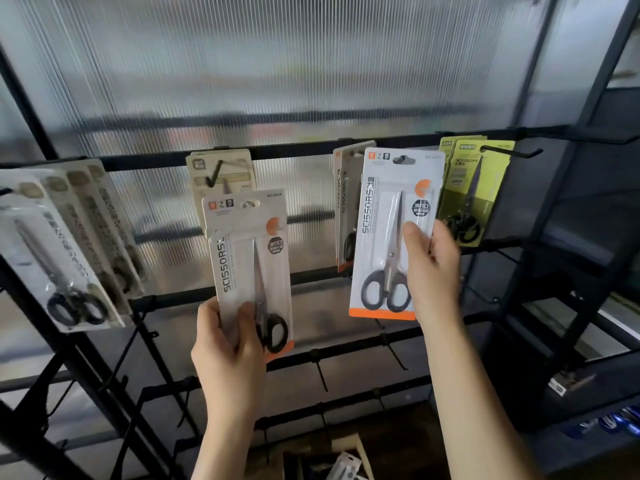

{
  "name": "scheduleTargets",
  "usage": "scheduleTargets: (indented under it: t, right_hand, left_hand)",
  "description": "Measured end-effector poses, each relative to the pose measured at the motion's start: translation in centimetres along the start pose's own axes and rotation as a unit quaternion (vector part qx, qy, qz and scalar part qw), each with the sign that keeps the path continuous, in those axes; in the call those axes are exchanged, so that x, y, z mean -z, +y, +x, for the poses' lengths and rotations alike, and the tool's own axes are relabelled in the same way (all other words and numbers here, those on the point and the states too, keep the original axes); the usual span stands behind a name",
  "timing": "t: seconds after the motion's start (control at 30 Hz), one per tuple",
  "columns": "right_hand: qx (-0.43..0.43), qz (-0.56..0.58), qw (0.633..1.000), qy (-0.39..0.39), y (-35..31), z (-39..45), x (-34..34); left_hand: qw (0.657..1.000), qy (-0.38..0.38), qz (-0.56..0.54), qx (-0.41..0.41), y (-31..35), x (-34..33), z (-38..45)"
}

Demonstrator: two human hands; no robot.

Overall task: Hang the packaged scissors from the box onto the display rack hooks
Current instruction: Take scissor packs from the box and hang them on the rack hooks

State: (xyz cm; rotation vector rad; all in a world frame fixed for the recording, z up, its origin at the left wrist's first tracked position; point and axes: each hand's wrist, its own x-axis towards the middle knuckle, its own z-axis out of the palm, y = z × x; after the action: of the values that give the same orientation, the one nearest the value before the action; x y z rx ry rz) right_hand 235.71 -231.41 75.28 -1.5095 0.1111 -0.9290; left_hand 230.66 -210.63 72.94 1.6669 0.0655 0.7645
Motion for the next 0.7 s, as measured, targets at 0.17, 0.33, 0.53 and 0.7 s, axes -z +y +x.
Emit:
scheduleTargets:
  t: [0.17, 0.33, 0.53, 0.7]
  right_hand:
    - [-0.028, -0.035, 0.999, -0.025, 0.5, 0.7, 0.2]
    - [-0.032, -0.051, 0.997, -0.039, 0.9, 2.2, -1.2]
    - [-0.053, -0.06, 0.996, -0.043, 2.0, 3.9, -3.6]
    - [-0.075, -0.076, 0.993, -0.052, 2.8, 5.0, -4.4]
  left_hand:
    - [1.0, -0.002, 0.003, -0.001, -0.4, -0.3, 0.0]
    - [0.999, -0.02, 0.001, -0.029, 0.4, -0.4, -0.1]
    - [0.999, -0.02, -0.014, -0.033, 0.4, 0.1, 0.0]
    - [0.998, -0.039, -0.041, -0.034, 0.3, -0.2, 0.3]
